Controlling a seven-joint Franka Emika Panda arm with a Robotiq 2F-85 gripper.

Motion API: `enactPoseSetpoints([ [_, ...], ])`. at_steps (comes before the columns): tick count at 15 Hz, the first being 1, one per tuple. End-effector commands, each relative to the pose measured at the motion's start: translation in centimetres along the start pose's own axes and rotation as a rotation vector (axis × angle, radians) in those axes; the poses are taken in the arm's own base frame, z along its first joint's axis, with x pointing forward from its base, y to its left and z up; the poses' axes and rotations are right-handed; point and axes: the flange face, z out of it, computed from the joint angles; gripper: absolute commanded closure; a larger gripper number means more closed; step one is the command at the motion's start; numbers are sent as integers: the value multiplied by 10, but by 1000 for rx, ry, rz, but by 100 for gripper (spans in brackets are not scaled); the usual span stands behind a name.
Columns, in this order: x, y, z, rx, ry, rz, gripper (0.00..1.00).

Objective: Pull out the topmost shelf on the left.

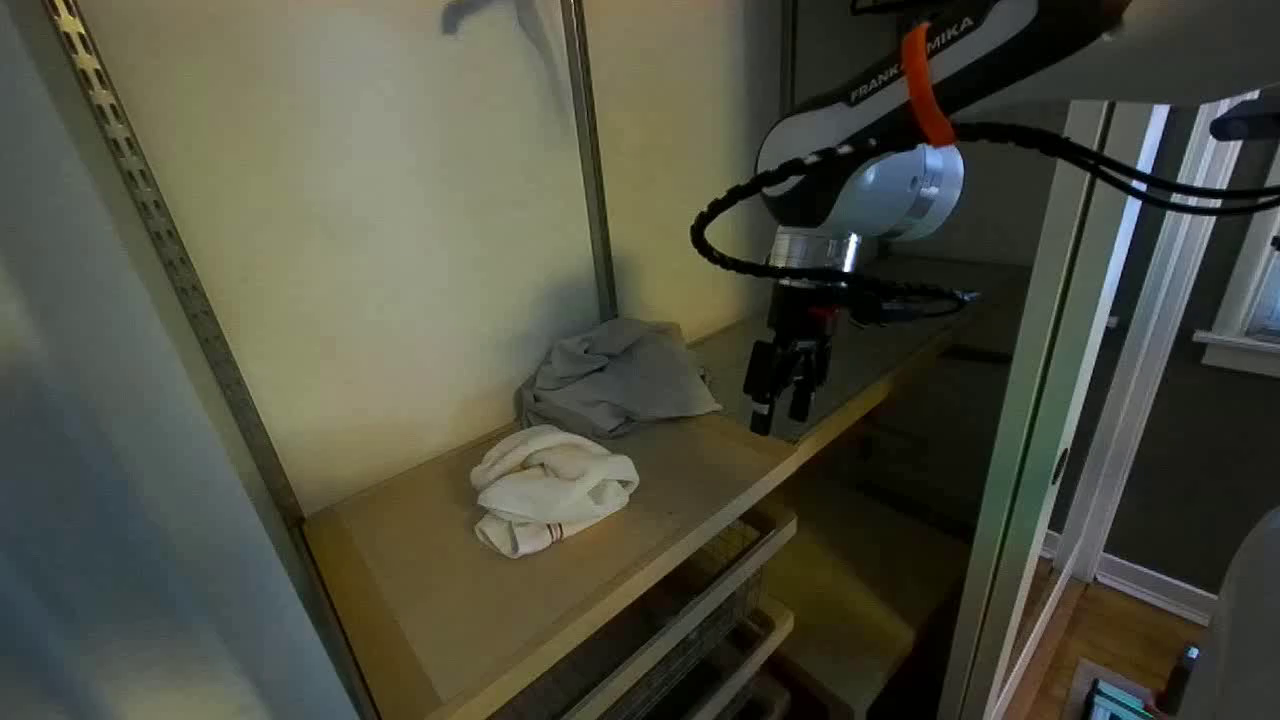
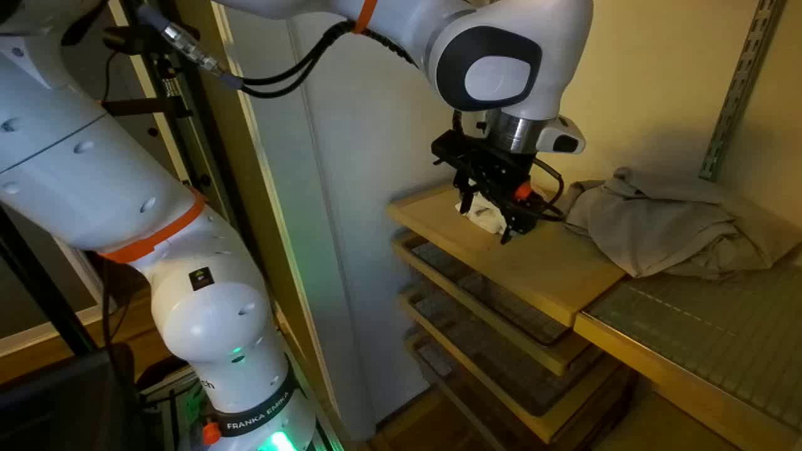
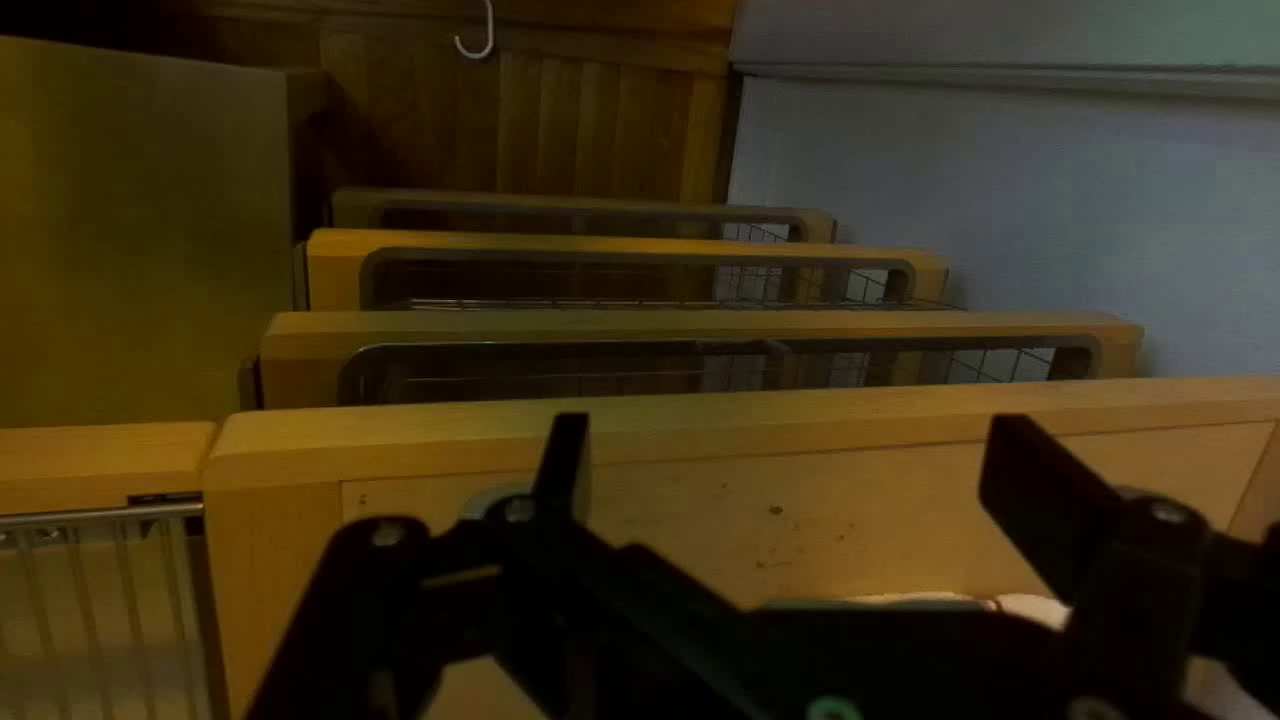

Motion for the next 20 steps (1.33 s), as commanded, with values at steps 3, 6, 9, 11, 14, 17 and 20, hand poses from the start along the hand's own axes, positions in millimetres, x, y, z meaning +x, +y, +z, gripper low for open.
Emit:
enactPoseSetpoints([
  [3,0,0,0,0,-1,0,0],
  [6,0,0,0,0,-1,0,0],
  [9,6,-27,24,-57,-26,-22,0],
  [11,9,-53,43,-89,-38,-73,0],
  [14,11,-87,78,-98,-39,-101,0],
  [17,4,-108,116,-118,-36,-17,0],
  [20,-11,-113,150,-153,8,61,0],
])
